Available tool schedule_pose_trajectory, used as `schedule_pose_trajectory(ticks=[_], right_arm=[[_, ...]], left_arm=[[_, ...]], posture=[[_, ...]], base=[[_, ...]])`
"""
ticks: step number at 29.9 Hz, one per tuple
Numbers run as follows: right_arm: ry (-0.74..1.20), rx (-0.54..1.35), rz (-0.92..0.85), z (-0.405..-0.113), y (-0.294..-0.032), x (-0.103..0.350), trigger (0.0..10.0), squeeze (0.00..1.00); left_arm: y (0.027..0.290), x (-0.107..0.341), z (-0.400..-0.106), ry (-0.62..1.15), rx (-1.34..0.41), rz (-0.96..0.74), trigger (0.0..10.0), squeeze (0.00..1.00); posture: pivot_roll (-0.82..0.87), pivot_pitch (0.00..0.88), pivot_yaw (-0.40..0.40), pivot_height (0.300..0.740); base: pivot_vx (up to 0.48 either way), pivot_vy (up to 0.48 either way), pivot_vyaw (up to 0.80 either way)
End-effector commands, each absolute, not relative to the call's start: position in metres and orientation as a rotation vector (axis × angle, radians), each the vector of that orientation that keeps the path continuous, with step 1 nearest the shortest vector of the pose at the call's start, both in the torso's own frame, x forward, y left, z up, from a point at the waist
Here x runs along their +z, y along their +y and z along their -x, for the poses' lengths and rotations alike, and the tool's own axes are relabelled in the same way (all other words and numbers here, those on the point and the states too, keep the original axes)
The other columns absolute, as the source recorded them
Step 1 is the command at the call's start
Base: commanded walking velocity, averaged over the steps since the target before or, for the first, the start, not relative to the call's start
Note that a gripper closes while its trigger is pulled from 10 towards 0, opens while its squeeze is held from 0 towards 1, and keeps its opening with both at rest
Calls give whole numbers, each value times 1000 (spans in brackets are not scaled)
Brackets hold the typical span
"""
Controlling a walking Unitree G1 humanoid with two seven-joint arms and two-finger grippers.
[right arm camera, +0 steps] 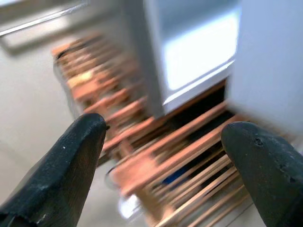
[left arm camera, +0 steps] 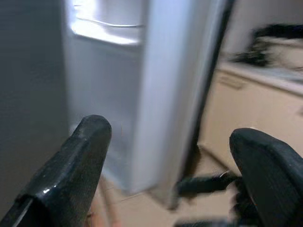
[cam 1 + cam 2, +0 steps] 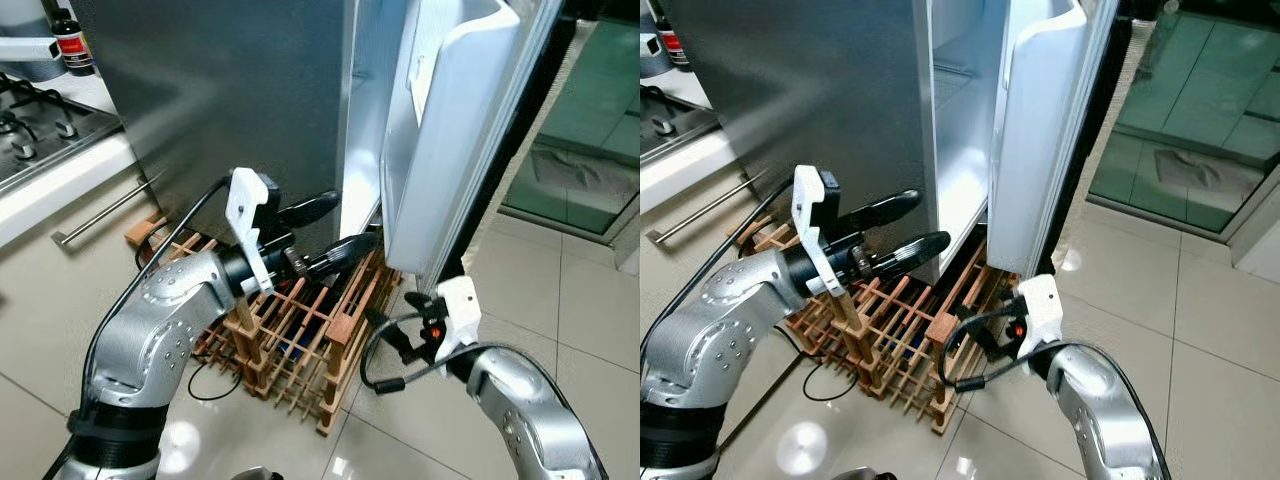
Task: Restocking fridge
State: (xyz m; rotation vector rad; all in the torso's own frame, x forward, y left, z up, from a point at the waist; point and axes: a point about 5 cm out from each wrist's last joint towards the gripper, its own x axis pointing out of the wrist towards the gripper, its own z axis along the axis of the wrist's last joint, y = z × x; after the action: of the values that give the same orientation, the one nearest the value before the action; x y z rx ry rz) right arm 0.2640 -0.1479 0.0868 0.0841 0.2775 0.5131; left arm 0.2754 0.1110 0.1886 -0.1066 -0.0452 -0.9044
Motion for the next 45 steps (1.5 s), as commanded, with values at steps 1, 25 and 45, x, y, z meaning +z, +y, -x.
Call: schedule_pose_trajectory(ticks=[1,25,45], right_arm=[[215,407,-31,-277,-159,95,10000,0],[161,-224,241,-276,-295,104,10000,0],[-95,10,84,-295,-198,132,10000,0]], left_arm=[[115,179,-281,-49,-778,30,10000,0],[187,103,-296,114,111,-124,10000,0],[167,137,-314,-64,102,-121,10000,0]], posture=[[-57,0,17,740],[-87,0,15,740],[-89,0,11,740]], base=[[0,0,0],[0,0,0],[0,0,149]])
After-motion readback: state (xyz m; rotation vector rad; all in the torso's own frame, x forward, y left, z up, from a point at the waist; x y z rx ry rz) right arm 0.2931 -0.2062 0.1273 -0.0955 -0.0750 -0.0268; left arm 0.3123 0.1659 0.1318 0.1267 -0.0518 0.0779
